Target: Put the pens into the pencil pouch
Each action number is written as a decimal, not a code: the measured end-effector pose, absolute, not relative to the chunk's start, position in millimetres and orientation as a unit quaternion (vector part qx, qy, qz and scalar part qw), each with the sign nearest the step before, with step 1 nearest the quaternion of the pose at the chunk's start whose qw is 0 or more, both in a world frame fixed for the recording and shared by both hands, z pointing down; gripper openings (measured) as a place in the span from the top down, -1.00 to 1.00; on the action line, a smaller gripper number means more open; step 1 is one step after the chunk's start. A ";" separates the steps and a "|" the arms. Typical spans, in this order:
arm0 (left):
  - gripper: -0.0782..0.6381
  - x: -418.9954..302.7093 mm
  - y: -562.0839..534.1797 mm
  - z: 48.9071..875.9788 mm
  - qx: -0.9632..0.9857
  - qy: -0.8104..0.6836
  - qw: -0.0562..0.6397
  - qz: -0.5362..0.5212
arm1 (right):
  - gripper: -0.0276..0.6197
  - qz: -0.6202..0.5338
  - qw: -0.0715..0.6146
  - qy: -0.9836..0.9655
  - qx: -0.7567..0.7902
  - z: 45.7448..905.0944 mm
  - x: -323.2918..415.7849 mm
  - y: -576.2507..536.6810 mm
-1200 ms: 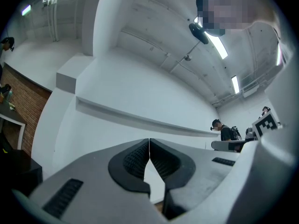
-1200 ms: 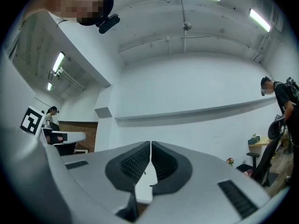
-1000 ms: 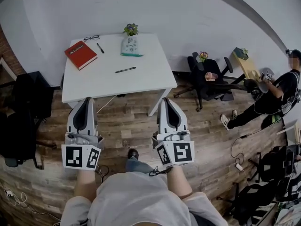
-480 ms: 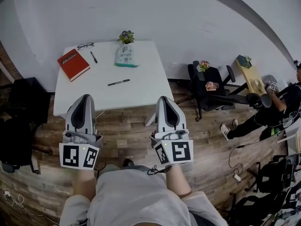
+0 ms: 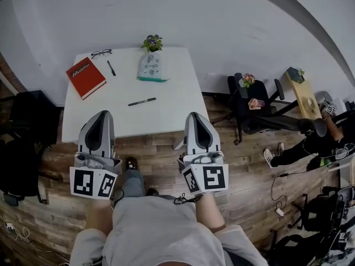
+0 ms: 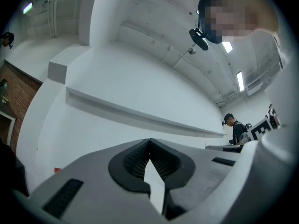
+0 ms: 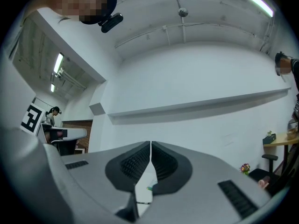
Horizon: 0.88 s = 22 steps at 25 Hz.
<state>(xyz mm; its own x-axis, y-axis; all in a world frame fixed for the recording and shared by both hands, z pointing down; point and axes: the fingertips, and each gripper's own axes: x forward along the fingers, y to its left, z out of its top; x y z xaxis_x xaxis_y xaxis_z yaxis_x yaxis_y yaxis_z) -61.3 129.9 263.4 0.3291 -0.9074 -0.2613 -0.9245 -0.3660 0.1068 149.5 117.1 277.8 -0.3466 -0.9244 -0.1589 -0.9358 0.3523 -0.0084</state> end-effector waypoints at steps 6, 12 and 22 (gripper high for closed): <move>0.71 -67.2 64.1 269.6 -0.828 0.544 0.027 0.130 | 0.82 0.046 0.066 0.808 -0.584 279.1 140.1 59.7; 0.71 -83.0 -7.8 267.5 -0.839 0.530 0.027 0.119 | 0.82 0.047 0.067 0.800 -0.595 275.1 119.3 -5.3; 0.71 -89.7 -105.8 306.5 -0.876 0.478 -0.017 0.069 | 0.82 0.026 0.040 0.780 -0.624 298.1 93.1 -81.0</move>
